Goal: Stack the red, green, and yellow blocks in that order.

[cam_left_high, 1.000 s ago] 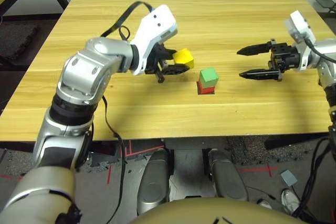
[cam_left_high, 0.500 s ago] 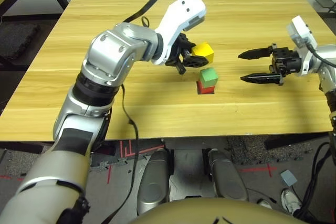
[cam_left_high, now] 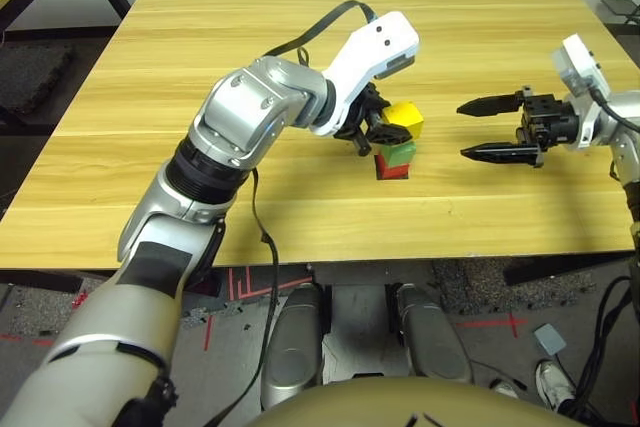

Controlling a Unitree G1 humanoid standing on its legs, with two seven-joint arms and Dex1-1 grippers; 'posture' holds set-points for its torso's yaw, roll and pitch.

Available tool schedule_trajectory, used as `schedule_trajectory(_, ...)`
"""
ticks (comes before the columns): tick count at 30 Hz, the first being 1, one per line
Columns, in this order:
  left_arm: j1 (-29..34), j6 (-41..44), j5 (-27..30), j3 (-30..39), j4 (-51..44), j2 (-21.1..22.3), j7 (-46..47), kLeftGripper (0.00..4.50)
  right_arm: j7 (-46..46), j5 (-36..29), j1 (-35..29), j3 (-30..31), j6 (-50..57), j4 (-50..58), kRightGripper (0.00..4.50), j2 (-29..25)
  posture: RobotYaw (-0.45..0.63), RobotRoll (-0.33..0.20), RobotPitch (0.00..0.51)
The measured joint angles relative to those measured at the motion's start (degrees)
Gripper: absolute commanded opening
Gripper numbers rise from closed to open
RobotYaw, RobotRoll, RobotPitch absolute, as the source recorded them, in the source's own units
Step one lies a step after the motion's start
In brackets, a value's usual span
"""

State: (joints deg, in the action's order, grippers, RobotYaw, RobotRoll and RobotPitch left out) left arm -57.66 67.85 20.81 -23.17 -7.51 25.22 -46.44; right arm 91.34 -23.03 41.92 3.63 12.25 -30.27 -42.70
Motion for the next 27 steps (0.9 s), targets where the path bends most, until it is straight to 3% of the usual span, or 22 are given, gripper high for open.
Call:
schedule_trajectory(14,1.71,-6.27,-2.74,-2.60,3.61,0.20,-0.56,1.95,-0.18,0.01,-0.71,-0.63,0.84,1.06,4.50,-0.45,0.14,0.061,0.150)
schedule_trajectory(27,2.01,-7.20,-3.69,-3.02,3.92,0.38,-1.87,1.95,-0.57,0.01,-0.72,-1.28,0.91,1.09,4.50,-0.89,0.14,0.065,0.156)
